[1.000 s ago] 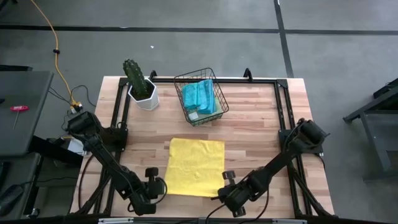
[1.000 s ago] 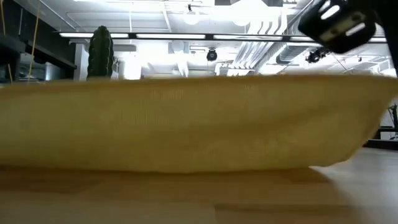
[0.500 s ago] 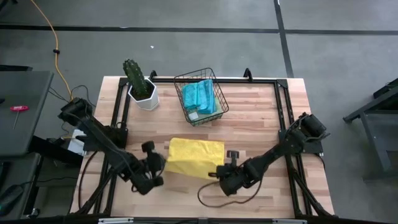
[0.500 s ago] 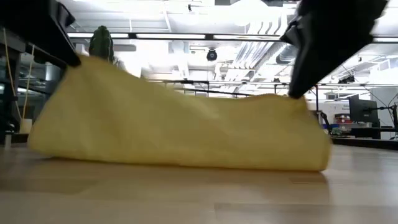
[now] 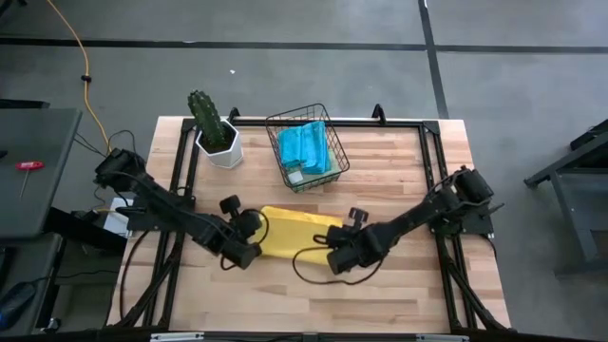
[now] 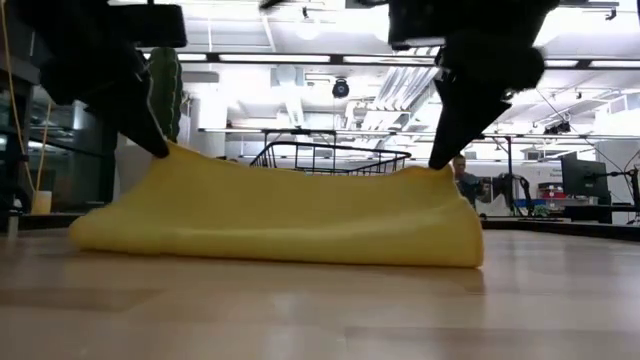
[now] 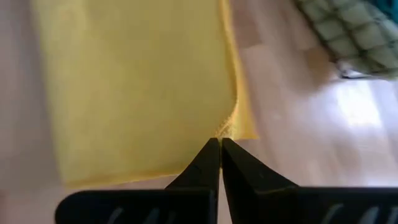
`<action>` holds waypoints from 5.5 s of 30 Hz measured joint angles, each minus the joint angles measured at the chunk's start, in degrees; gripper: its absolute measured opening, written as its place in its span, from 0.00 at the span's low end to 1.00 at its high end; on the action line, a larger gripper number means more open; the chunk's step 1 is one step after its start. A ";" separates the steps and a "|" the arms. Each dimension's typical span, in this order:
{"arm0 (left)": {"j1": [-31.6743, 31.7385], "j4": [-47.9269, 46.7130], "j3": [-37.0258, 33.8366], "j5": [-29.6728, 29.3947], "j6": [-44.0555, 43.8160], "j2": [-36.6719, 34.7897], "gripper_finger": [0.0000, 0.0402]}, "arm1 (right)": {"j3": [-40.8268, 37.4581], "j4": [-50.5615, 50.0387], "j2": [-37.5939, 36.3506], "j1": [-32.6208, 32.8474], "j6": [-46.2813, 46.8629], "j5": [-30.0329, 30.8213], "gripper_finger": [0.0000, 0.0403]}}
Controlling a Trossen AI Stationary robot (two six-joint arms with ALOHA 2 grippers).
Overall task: Fold microfiber towels
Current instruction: Fold the yellow microfiber cloth
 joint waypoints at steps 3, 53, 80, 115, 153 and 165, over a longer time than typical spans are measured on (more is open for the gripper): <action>1.51 0.29 -0.39 -1.01 0.00 0.00 0.00 | 0.00 -2.52 0.00 -1.77 0.82 1.65 0.00; 14.03 6.65 -4.13 -1.78 10.98 5.67 0.16 | -0.02 -3.52 1.60 -10.37 3.12 -7.07 0.11; 0.52 31.16 -17.23 11.53 32.92 -6.95 0.37 | -16.83 13.76 -2.91 2.36 3.96 -1.44 0.36; -8.12 33.78 -19.00 11.33 6.17 1.54 0.00 | -17.73 45.05 -3.04 2.40 -16.01 -2.40 0.36; -8.30 32.08 -18.07 8.95 6.36 0.33 0.00 | -17.73 33.35 1.73 4.39 -8.04 -1.53 0.05; -8.30 31.70 -18.07 8.95 6.31 0.33 0.00 | -17.73 31.98 1.73 5.10 -8.06 -1.51 0.05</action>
